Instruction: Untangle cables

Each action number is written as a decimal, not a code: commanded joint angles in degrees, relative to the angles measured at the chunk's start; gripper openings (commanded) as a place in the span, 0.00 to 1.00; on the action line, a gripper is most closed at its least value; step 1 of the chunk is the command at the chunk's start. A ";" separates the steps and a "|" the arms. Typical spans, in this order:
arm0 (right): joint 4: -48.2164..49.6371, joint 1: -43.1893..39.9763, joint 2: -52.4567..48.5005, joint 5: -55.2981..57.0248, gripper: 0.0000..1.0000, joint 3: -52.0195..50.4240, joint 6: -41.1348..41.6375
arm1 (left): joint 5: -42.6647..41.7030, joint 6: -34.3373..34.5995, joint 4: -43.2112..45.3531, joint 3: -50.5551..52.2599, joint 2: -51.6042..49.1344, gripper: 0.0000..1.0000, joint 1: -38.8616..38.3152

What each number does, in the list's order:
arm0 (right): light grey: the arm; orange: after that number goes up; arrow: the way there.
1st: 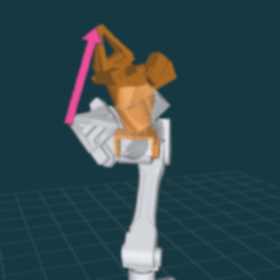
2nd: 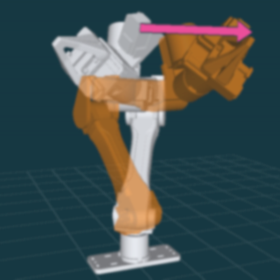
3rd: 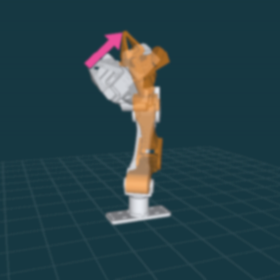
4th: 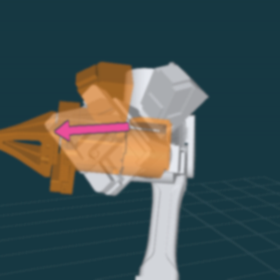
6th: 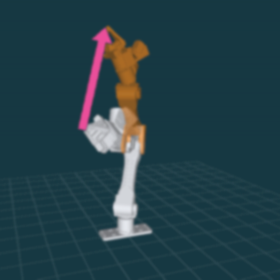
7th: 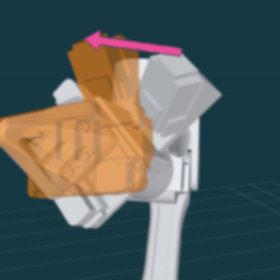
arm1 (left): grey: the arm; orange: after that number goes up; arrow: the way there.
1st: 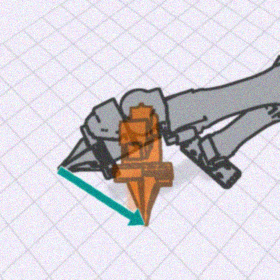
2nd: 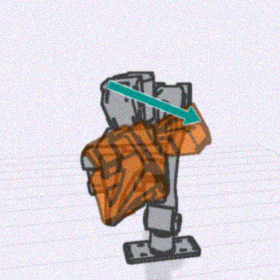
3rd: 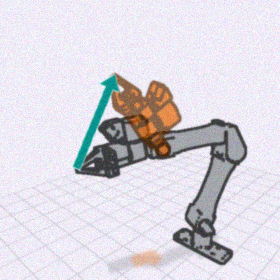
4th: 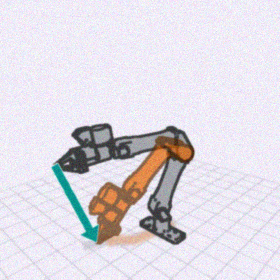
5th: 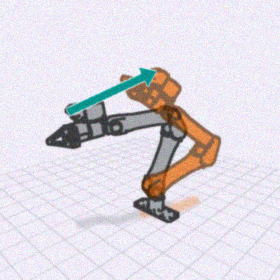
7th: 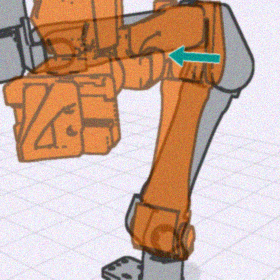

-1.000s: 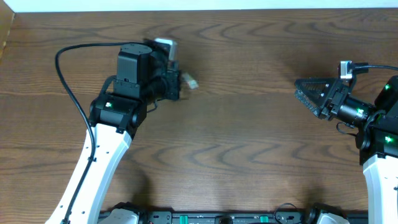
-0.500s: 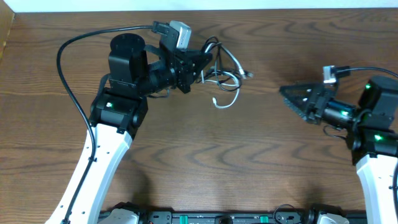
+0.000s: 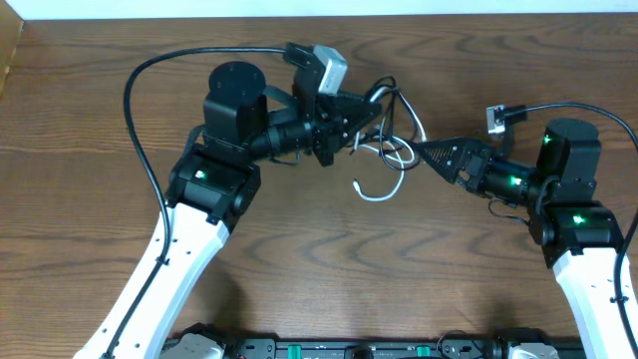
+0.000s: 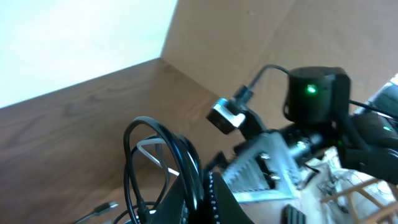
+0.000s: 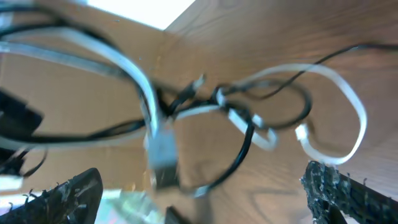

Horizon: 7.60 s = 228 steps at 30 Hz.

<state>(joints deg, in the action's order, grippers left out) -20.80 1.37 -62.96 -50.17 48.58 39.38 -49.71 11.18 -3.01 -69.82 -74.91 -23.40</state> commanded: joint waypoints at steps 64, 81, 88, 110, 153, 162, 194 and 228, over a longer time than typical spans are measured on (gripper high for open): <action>-20.52 -3.30 0.07 13.68 0.99 0.07 -24.48 | 23.85 7.02 -1.44 -0.92 0.22 0.08 -13.55; -8.96 -3.30 0.04 -4.83 0.99 0.07 -27.45 | 25.79 9.77 -2.27 -0.92 0.22 0.07 -13.55; -9.20 -3.30 0.04 -0.07 0.99 0.07 -19.17 | 25.79 10.16 -2.25 -0.92 0.22 0.07 -13.55; -10.32 -3.30 0.04 1.95 0.69 0.07 -36.96 | 12.61 16.50 5.29 -0.92 0.52 0.07 -13.55; -11.56 -0.46 0.04 -4.79 0.41 0.07 -60.43 | 0.59 28.35 18.25 -0.92 1.64 0.07 -13.55; -11.41 -0.46 0.04 -8.09 0.01 0.07 -60.46 | -0.57 28.57 20.74 -0.92 1.62 0.08 -13.55; -16.31 -0.63 0.07 19.37 0.01 0.07 -32.76 | 28.20 5.03 -14.47 -0.92 1.62 0.72 -3.02; -35.76 -2.82 -0.11 30.14 0.01 22.03 -1.14 | 7.58 -32.54 -18.80 -0.92 1.64 0.73 -10.19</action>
<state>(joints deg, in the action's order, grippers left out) -57.34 0.05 -63.11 -22.87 69.30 31.05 -39.57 -10.85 -21.02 -69.89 -74.15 -32.25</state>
